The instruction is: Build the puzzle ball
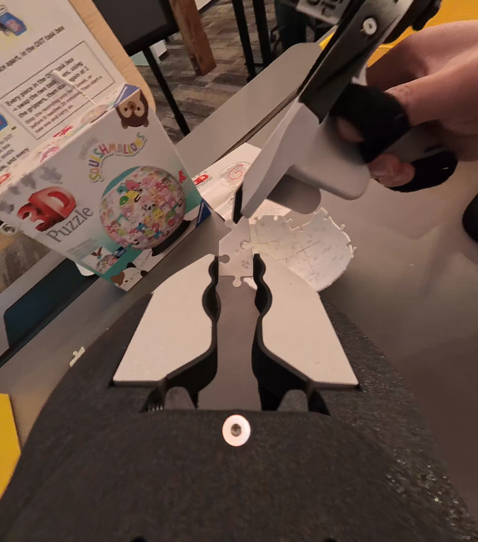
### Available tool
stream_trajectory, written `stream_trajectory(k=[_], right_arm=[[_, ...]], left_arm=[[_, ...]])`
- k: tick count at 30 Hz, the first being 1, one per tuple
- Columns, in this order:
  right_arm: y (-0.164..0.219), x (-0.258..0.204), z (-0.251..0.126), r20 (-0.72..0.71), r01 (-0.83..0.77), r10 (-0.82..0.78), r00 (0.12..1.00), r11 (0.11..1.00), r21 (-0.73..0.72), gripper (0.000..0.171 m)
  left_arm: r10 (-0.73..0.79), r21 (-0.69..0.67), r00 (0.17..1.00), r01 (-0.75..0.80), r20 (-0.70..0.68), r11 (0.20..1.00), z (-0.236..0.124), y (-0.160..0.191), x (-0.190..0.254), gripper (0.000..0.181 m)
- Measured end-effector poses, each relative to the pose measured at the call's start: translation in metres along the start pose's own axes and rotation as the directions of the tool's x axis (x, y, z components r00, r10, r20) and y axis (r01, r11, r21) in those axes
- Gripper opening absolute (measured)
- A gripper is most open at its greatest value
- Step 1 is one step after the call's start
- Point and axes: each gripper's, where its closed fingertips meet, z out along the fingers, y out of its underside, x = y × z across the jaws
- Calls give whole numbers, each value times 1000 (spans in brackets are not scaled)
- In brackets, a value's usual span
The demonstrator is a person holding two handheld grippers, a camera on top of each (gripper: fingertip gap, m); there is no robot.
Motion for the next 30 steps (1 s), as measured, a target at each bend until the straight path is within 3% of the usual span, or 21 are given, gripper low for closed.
stream_trajectory(k=[3,4,5,6,8,10,13,16,19,24,30], right_arm=[[11,0,7,24,-40,41,999,997,-63,33],[16,-4,9,63,-36,43,997,994,-100,5],[16,-8,8,92,-12,22,996,995,-102,4],[12,-6,3,84,11,-3,996,996,-84,4],[2,8,-20,4,57,-57,998,997,-48,4],[-7,31,-52,-93,73,-73,993,997,-1,4],[-7,69,-89,-162,69,-65,985,997,21,4],[3,93,-100,-190,-24,28,981,999,25,4],[20,100,-93,-246,-23,14,969,999,-34,4],[53,120,-86,-367,-60,-21,930,977,-206,4],[69,134,-84,-387,-113,-14,922,947,-302,4]], left_arm=[[13,14,999,-12,-31,1000,2,-4,8,22],[14,28,998,-12,-58,1000,3,-6,13,22],[7,41,997,-4,-81,999,3,-8,17,26],[-8,42,995,12,-98,999,3,-8,19,37],[-75,19,991,77,-115,997,1,4,19,77],[-177,17,970,182,-165,983,1,25,25,86],[-290,-70,934,282,-210,957,13,62,38,93],[-256,-170,949,226,-182,959,34,91,44,99],[-207,-256,960,155,-190,954,54,108,50,102],[-167,-277,961,102,-219,955,75,112,55,97],[-149,-236,959,91,-241,968,84,102,58,93]])
